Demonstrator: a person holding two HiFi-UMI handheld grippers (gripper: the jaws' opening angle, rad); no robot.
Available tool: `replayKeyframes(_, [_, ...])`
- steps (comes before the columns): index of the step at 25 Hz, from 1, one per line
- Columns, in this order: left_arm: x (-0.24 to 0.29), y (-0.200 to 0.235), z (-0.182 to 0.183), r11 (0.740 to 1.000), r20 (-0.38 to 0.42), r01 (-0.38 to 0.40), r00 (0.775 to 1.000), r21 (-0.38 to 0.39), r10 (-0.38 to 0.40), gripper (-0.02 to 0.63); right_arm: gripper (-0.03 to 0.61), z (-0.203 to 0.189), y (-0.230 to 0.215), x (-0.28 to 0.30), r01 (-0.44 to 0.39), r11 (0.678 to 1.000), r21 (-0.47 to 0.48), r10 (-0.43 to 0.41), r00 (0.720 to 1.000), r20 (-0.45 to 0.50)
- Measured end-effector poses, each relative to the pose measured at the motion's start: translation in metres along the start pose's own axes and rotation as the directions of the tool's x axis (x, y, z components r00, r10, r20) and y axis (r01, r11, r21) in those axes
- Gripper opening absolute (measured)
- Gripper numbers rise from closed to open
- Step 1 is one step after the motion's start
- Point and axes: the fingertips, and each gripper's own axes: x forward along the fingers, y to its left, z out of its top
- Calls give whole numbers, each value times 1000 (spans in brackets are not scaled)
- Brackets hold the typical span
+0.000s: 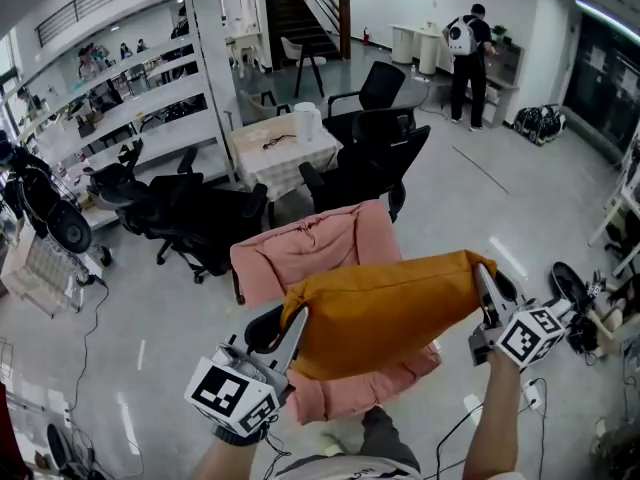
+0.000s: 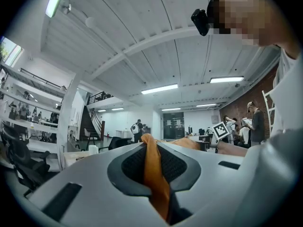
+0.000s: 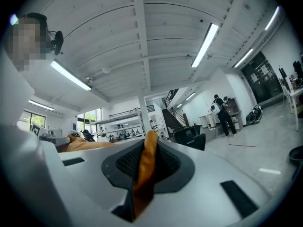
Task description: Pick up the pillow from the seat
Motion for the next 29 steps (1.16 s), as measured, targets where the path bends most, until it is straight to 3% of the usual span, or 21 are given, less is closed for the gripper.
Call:
replayKeyframes(10, [-36,-20,10,999,-29,14,999,-40,-15,54,51,2,30,-38,17,1000,-17,-17,1000,-6])
replayKeyframes(29, [-50,-22,26,999,28,-19,999,-32,20,53,51,27,46,-34,-9,998,-65,11,999,40])
